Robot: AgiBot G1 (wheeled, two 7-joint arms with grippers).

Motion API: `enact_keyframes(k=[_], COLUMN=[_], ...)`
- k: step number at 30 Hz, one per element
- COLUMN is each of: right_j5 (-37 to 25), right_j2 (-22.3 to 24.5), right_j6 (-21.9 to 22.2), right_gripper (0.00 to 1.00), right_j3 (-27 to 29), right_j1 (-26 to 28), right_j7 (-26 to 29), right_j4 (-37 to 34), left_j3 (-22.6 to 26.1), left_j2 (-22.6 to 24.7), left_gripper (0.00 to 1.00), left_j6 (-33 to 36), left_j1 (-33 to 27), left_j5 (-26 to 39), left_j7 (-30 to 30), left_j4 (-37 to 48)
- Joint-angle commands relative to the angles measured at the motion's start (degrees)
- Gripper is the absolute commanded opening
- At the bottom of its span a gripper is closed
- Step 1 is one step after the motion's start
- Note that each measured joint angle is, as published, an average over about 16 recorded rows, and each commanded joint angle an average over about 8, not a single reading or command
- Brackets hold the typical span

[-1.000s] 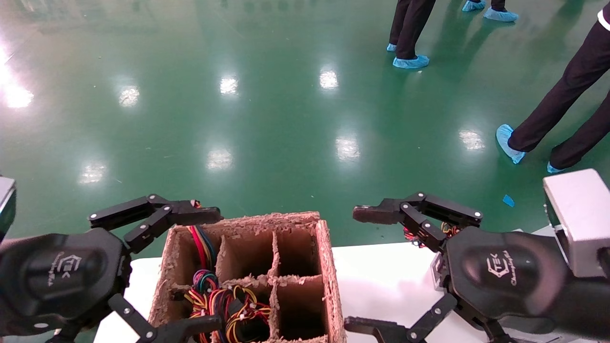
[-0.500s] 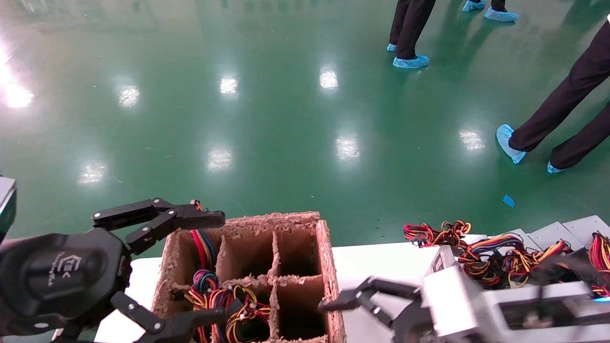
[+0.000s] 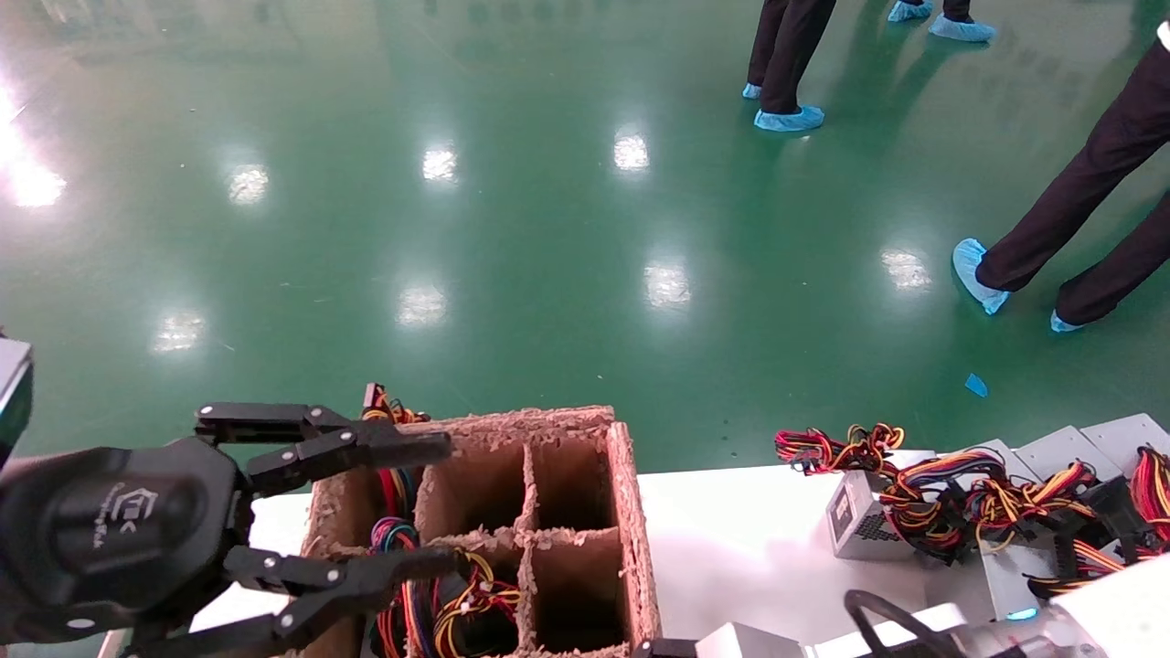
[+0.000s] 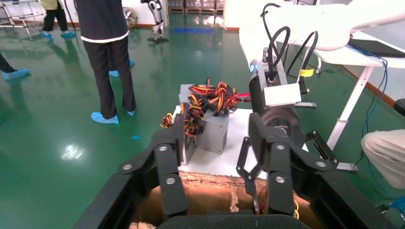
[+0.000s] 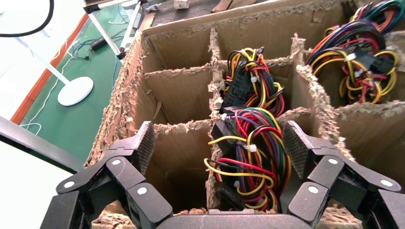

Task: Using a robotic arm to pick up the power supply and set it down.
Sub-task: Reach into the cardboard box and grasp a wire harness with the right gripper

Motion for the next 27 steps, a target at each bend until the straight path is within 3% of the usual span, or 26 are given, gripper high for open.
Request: enact_keyframes(k=[1,27], right_j5=[-0.1,-2.6], right_j2=[-0.3,-0.9], right_j6=[0.1,4.1], right_gripper=[0.00,0.00], right_j3=[-1.1,-2.2], right_j1=[0.4,-0.3], right_j7=[0.2,-1.5], right_j4=[-0.1,-1.4], left_j3=[0.0,0.0], left_j2=[0.0,0.0], left_gripper=[0.00,0.00], left_j6=[0.0,0.0], left_j1=[0.0,0.0], left_j5=[0.0,0.0], left_j7=[0.0,0.0], left_j4=[0.0,0.0])
